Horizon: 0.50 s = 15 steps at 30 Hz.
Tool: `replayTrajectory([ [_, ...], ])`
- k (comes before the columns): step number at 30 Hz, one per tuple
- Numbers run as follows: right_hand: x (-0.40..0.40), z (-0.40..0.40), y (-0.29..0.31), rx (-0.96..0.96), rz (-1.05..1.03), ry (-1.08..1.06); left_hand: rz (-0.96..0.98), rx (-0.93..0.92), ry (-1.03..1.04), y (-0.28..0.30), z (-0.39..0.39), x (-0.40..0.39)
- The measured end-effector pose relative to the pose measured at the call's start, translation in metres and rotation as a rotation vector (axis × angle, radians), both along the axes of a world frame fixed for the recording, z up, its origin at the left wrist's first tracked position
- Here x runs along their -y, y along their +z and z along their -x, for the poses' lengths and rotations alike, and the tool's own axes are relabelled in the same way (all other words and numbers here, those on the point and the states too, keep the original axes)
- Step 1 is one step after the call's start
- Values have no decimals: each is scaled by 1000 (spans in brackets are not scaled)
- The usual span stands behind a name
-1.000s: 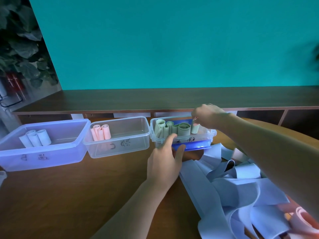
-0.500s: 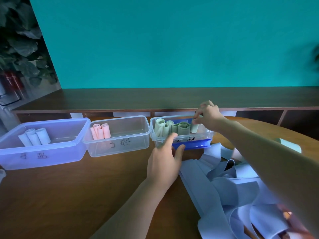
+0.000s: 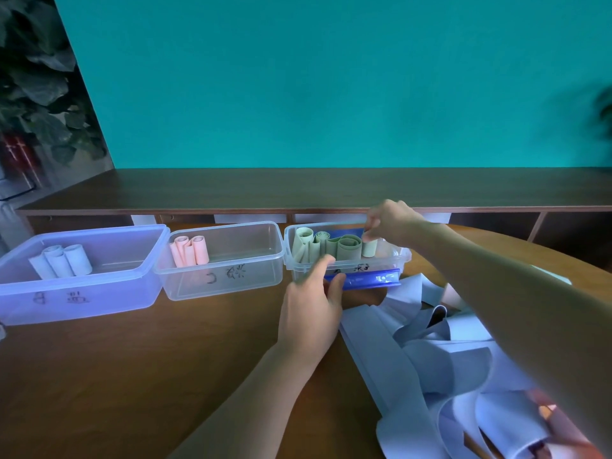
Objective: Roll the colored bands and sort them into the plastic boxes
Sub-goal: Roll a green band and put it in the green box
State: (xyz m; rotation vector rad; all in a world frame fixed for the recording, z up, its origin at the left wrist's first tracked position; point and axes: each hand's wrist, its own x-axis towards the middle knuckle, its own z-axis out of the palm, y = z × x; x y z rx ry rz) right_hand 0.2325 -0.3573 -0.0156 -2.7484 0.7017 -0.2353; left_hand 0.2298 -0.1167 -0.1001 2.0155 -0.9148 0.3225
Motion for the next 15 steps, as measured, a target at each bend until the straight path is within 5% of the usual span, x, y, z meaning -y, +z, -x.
replayTrajectory([
  [15, -8, 11, -1, 74, 58, -64, 22, -14, -18, -1, 0, -2],
])
